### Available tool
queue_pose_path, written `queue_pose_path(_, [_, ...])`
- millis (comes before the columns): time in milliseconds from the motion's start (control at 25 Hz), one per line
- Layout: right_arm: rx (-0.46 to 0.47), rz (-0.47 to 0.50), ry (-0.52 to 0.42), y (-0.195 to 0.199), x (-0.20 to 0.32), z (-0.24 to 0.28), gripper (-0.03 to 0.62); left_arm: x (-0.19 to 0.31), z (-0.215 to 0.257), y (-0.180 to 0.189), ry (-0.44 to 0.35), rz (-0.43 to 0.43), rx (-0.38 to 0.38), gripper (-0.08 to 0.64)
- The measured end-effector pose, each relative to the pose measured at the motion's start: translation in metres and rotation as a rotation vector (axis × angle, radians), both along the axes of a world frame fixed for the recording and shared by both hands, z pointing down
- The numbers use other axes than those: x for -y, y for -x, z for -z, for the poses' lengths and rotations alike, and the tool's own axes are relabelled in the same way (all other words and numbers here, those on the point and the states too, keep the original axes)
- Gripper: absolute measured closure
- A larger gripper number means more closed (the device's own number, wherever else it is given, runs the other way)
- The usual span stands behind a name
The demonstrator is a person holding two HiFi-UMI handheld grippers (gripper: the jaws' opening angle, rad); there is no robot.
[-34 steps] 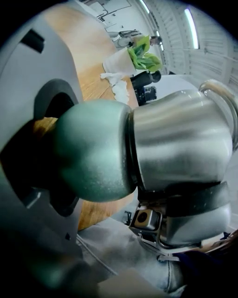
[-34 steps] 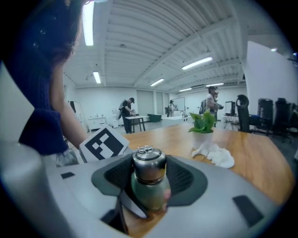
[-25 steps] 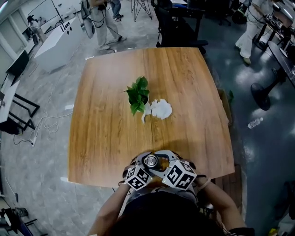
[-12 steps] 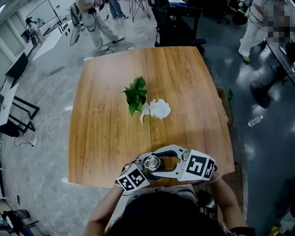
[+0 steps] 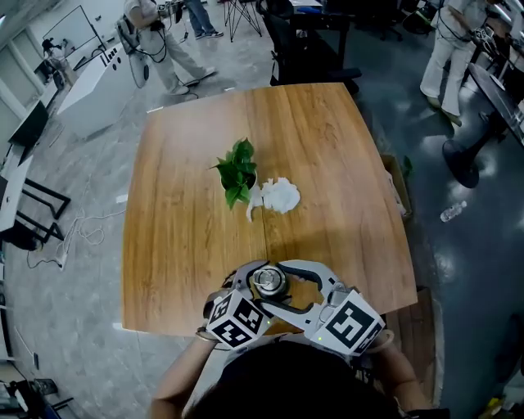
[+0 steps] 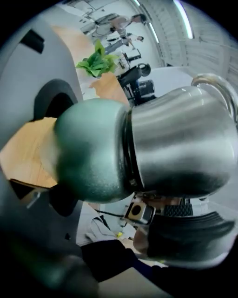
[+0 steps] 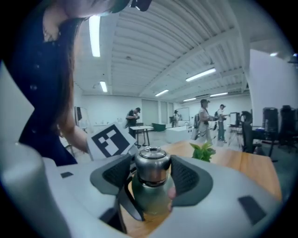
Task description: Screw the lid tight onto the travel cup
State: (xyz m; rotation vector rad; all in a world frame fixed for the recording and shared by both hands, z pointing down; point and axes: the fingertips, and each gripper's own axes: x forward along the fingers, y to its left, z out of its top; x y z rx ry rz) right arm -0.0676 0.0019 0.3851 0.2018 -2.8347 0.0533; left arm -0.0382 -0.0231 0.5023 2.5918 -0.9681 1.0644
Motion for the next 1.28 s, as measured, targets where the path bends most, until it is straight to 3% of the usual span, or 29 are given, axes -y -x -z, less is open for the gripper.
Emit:
queue_pose_path(120, [-0.036,0.126,0.007,-0.006,-0.009,0.009,0.327,-0.015,0.008,-0.009,-0.015,-0.195,0.033,0.169])
queue_pose_path(200, [-0.034,0.179,-0.022,-0.006,-0.013,0.012,0.327,-0.020,0.010,-0.013,-0.017,-0.256,0.047,0.169])
queue_pose_path(280, [0.004,0.127,-0.062,-0.004,-0.008,0.015,0.327,-0.015,0.012,-0.015,0.002,-0.202,0.017,0.169])
queue_pose_path(400, [0.053,-0.111,-0.142,-0.005,0.009,0.020,0.328,0.000,0.017,-0.012,0.033,-0.005,-0.049,0.169])
queue_pose_path(480, [0.117,-0.210,-0.161,-0.004,0.013,0.027,0.328,0.004,0.020,-0.012,0.035,0.058,-0.060,0.169])
queue_pose_path(520, [0.170,-0.212,-0.130,-0.003,0.012,0.033,0.327,0.003,0.021,-0.014,0.035,0.046,-0.064,0.169])
queue_pose_path(600, [0.218,-0.126,-0.006,-0.003,0.006,0.039,0.327,-0.005,0.024,-0.020,0.023,-0.046,-0.060,0.169])
queue_pose_path(680, [0.150,0.011,0.086,-0.008,-0.004,0.034,0.325,-0.014,0.027,-0.025,-0.003,-0.172,-0.033,0.169])
queue_pose_path(760, [0.081,0.111,0.095,-0.011,-0.011,0.030,0.325,-0.019,0.027,-0.027,-0.014,-0.247,-0.003,0.169])
queue_pose_path(840, [0.072,0.095,0.036,-0.012,-0.009,0.030,0.325,-0.016,0.026,-0.025,-0.009,-0.218,0.008,0.169])
queue_pose_path(960, [0.110,-0.093,-0.039,-0.011,0.005,0.033,0.325,0.000,0.029,-0.019,-0.012,-0.055,0.008,0.169])
queue_pose_path(1040, [0.128,-0.172,-0.020,-0.009,0.009,0.033,0.325,0.005,0.028,-0.014,-0.018,0.008,0.015,0.169])
queue_pose_path(1120, [0.114,-0.097,0.035,-0.006,0.003,0.030,0.325,0.002,0.025,-0.012,-0.014,-0.030,0.017,0.169])
queue_pose_path(1280, [0.028,0.114,0.077,-0.012,-0.015,0.025,0.324,-0.018,0.024,-0.018,-0.001,-0.225,0.001,0.169])
